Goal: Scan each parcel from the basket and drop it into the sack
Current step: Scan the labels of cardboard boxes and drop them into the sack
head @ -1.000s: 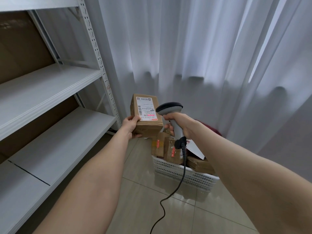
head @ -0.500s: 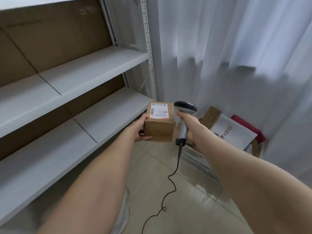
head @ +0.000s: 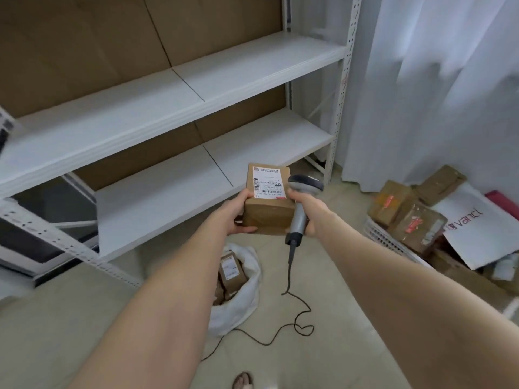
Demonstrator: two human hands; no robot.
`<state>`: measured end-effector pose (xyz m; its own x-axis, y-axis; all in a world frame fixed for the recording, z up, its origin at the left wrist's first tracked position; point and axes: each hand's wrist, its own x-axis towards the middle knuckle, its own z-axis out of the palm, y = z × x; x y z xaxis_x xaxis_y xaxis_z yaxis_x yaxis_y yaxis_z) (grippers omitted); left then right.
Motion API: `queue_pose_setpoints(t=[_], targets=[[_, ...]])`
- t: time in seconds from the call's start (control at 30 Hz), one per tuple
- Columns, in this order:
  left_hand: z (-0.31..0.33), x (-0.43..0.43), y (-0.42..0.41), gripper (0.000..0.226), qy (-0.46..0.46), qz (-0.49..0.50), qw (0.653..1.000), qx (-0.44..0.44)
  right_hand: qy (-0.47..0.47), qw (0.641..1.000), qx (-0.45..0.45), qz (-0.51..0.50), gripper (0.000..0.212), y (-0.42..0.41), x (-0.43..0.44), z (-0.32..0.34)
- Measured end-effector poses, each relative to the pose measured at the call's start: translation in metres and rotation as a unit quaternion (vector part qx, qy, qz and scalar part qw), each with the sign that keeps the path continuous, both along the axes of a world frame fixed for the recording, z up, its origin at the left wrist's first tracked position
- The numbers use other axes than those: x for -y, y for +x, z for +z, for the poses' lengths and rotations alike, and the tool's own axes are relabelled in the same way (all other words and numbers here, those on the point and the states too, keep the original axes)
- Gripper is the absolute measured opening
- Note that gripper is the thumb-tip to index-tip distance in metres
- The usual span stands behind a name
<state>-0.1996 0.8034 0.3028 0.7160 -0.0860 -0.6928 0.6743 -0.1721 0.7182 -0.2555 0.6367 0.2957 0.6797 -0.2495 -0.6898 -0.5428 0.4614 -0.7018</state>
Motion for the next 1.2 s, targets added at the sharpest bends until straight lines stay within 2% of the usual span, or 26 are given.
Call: queue_pose_setpoints(t=[0.27,0.37,0.47,0.5,0.53,0.67,0.77,0.83,1.0,1.1,1.2], targets=[[-0.067,-0.13,0.026,0.032,0.02,0.032,0.998,-0.04,-0.009,0.997,-0.038,0.06,0.048,0.044,-0.128,-0.067],[-0.109,-0.178,0.047,0.028,0.036,0.024,0.998,-0.049,0.008,0.997,-0.051,0.062,0.06,0.073,-0.178,-0.124],[-0.161,-0.221,0.065,0.035,0.055,0.037,0.996,-0.057,0.007,0.995,-0.062,0.08,0.097,0.107,-0.219,-0.218],[-0.182,-0.234,0.07,0.035,0.058,0.045,0.995,-0.062,0.01,0.995,-0.061,0.08,0.097,0.115,-0.232,-0.249],[-0.203,-0.246,0.073,0.033,0.06,0.054,0.994,-0.069,0.011,0.995,-0.056,0.078,0.09,0.12,-0.244,-0.272],[-0.295,-0.279,0.085,0.034,0.053,0.077,0.991,-0.1,-0.027,0.995,-0.072,0.071,0.039,0.133,-0.28,-0.321],[-0.37,-0.296,0.094,0.035,0.054,0.102,0.988,-0.102,-0.074,0.991,-0.064,0.089,0.027,0.147,-0.297,-0.372],[-0.419,-0.305,0.1,0.035,0.069,0.099,0.987,-0.102,-0.108,0.985,-0.068,0.113,0.027,0.155,-0.301,-0.416],[-0.511,-0.328,0.128,0.034,0.072,0.08,0.99,-0.088,-0.173,0.971,-0.047,0.157,0.056,0.192,-0.32,-0.502],[-0.556,-0.341,0.151,0.036,0.063,0.059,0.992,-0.097,-0.232,0.953,-0.012,0.195,0.037,0.216,-0.332,-0.54],[-0.595,-0.355,0.17,0.051,0.063,0.014,0.99,-0.122,-0.277,0.928,0.021,0.249,0.037,0.24,-0.345,-0.58]])
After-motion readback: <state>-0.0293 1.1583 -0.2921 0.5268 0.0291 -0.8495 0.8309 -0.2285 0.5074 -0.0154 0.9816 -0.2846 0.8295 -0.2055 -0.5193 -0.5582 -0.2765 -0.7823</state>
